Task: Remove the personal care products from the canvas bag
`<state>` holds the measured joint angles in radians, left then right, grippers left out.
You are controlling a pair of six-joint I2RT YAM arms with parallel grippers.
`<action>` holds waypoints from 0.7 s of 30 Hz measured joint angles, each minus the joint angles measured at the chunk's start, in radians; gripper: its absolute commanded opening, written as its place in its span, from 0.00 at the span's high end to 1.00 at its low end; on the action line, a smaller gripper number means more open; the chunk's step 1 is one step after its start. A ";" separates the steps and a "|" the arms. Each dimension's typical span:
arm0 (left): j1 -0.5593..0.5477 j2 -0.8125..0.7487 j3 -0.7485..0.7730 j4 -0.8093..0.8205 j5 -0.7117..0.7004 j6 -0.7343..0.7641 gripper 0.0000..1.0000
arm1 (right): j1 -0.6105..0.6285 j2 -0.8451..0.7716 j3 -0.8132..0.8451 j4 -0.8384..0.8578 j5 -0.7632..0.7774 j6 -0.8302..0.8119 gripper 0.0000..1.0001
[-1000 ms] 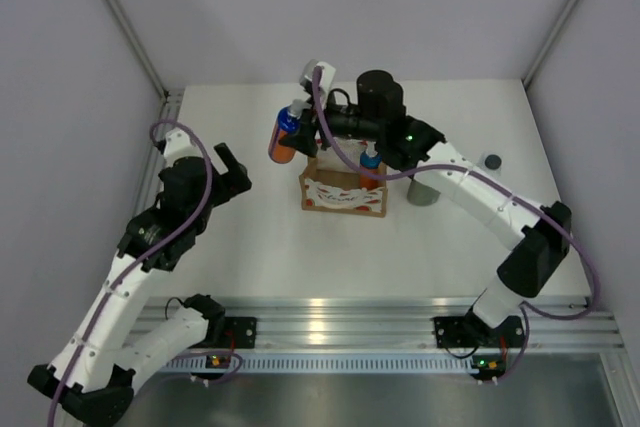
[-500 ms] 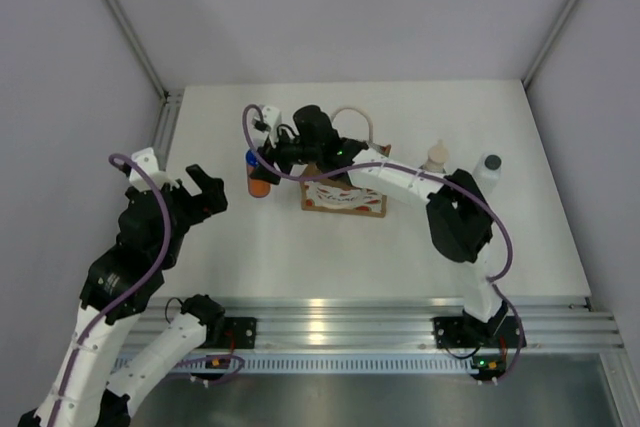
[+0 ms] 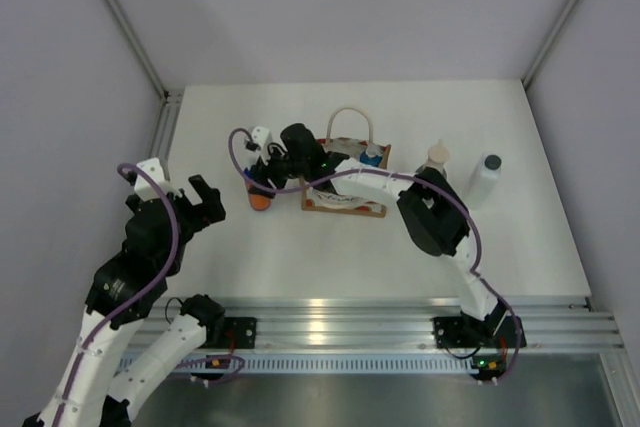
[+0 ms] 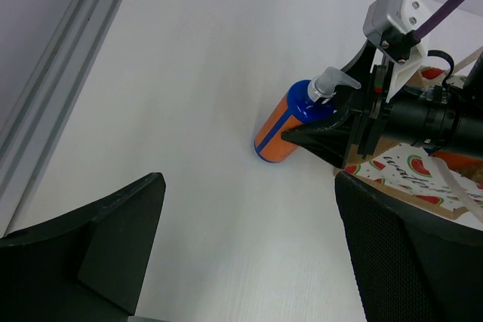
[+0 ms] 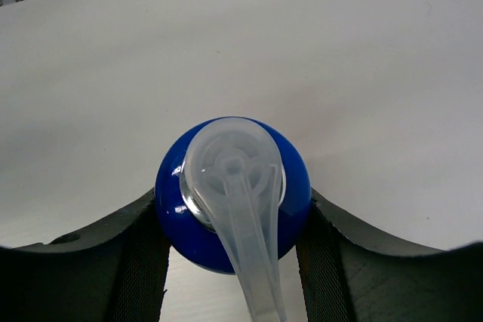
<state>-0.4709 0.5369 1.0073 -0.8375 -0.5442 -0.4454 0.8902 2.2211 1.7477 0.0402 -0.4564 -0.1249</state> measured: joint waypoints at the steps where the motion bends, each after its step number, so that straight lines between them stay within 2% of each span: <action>1: 0.000 -0.002 -0.003 -0.002 0.000 0.000 0.02 | 0.002 0.000 0.000 0.009 0.001 -0.006 0.78; 4: 0.000 -0.011 -0.010 -0.002 0.000 -0.001 0.02 | 0.010 -0.002 -0.034 0.055 0.011 -0.026 0.56; 9: 0.000 -0.018 -0.024 -0.002 0.001 -0.003 0.02 | 0.029 -0.005 -0.084 0.096 0.026 -0.064 0.48; 12: 0.000 -0.018 -0.039 -0.003 0.001 -0.007 0.02 | 0.041 -0.007 -0.086 0.095 0.036 -0.079 0.35; 13: 0.000 -0.018 -0.043 -0.003 0.001 -0.008 0.02 | 0.043 -0.007 -0.086 0.095 0.037 -0.081 0.22; 17: 0.000 -0.018 -0.048 -0.004 0.002 -0.011 0.02 | 0.045 -0.021 -0.087 0.097 0.037 -0.091 0.14; 18: 0.000 -0.018 -0.048 -0.004 0.002 -0.012 0.02 | 0.045 -0.030 -0.090 0.095 0.036 -0.092 0.05; 19: 0.000 -0.018 -0.048 -0.004 0.002 -0.013 0.02 | 0.045 -0.041 -0.093 0.094 0.036 -0.092 0.02; 21: 0.000 -0.018 -0.048 -0.004 0.003 -0.013 0.02 | 0.045 -0.071 -0.103 0.093 0.036 -0.093 0.01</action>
<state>-0.4709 0.5190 0.9592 -0.8413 -0.5415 -0.4587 0.9352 2.1502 1.6444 0.1329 -0.4206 -0.2180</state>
